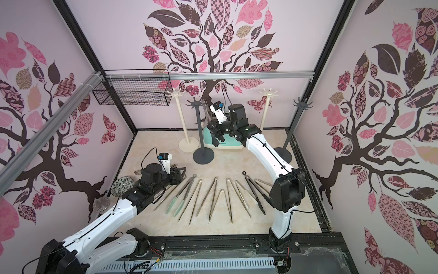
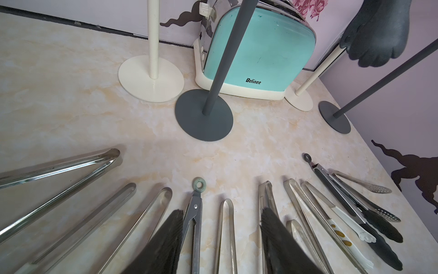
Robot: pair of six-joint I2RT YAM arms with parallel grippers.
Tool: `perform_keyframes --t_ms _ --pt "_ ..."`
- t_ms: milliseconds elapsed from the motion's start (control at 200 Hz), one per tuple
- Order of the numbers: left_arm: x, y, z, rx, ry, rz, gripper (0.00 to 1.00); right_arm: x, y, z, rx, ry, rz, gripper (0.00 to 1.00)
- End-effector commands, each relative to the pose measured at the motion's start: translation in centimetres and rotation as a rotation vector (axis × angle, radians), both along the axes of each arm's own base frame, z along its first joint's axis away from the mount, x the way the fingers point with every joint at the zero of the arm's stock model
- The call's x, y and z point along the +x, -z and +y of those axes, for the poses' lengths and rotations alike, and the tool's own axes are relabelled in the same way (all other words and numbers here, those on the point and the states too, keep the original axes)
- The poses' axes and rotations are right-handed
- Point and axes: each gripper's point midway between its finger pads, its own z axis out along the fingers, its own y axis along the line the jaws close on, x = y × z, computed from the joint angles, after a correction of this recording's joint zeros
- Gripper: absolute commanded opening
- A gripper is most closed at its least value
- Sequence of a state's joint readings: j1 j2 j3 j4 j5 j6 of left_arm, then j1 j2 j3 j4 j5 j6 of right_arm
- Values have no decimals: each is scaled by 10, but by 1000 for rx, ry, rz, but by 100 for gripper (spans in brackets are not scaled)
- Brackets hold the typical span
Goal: Hang food tongs on kitchen utensil racks
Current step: Hang the food tongs on the rack.
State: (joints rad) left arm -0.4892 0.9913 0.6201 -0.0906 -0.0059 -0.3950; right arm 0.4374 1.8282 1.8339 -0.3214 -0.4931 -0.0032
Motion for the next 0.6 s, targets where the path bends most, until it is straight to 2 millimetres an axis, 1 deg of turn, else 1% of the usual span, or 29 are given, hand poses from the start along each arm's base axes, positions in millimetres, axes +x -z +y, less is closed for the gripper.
perform_keyframes --t_ms 0,155,595 --pt "0 -7 -2 -10 12 -31 56 0 -18 3 12 -7 -45 0" --pt "0 -6 -2 -9 12 -31 55 1 -15 4 7 -8 -39 0" --pt "-2 -6 -1 -7 14 -33 55 0 15 9 -15 -25 12 0"
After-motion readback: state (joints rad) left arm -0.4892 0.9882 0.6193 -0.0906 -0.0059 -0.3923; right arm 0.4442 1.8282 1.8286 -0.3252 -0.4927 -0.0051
